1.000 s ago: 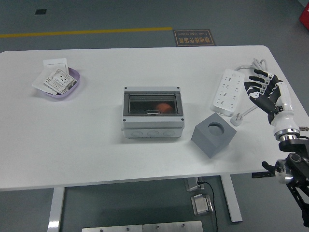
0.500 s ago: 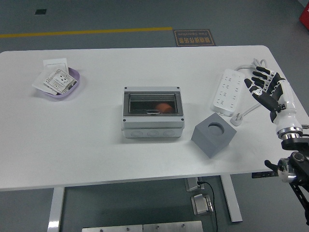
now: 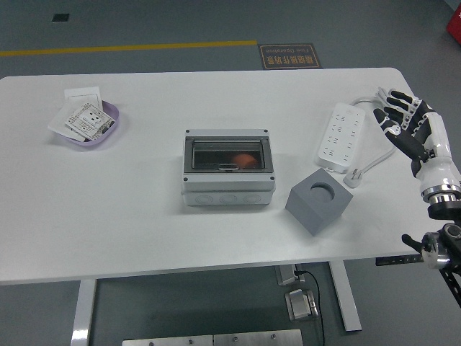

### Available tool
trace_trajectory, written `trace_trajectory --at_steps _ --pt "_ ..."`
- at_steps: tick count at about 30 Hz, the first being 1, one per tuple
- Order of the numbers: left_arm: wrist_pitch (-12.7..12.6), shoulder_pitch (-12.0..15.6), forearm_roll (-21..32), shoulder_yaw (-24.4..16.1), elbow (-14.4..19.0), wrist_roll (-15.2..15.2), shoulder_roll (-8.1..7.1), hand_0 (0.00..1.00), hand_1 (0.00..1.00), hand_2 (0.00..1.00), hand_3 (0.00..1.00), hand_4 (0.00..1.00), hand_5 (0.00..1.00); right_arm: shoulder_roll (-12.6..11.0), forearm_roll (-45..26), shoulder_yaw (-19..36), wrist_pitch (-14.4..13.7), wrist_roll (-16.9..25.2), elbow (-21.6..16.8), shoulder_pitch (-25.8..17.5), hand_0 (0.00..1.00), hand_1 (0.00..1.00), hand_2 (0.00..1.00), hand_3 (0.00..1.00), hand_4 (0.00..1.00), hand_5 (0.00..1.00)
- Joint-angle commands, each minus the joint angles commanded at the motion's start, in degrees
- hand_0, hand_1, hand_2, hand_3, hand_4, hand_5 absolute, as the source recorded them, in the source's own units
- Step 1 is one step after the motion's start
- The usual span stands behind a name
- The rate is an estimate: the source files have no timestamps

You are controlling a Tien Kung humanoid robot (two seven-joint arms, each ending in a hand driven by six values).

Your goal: Pick up the cylinder from the cube,place it in the box,flap close box

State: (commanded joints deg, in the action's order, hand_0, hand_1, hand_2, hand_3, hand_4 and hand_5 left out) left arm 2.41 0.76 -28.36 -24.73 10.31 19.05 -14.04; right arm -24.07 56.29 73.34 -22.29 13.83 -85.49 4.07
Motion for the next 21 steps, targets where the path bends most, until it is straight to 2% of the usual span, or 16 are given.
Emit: trace_trajectory --at_steps 13,21 --pt "-0.09 -0.19 2.28 1.39 0.00 -0.49 0.44 0.665 0.720 0.632 0.651 0.562 0.059 0.13 0.80 1.96 -0.29 -0.08 -0.31 -0.51 0.817 0.755 0.790 0.742 0.900 0.268" --pt "-0.09 -0.66 0.34 -0.83 0.00 0.10 0.53 0.665 0.721 0.633 0.654 0.565 0.060 0.38 1.43 2.78 -0.45 -0.26 -0.42 -0.62 0.820 0.755 0.792 0.743 0.900 0.276"
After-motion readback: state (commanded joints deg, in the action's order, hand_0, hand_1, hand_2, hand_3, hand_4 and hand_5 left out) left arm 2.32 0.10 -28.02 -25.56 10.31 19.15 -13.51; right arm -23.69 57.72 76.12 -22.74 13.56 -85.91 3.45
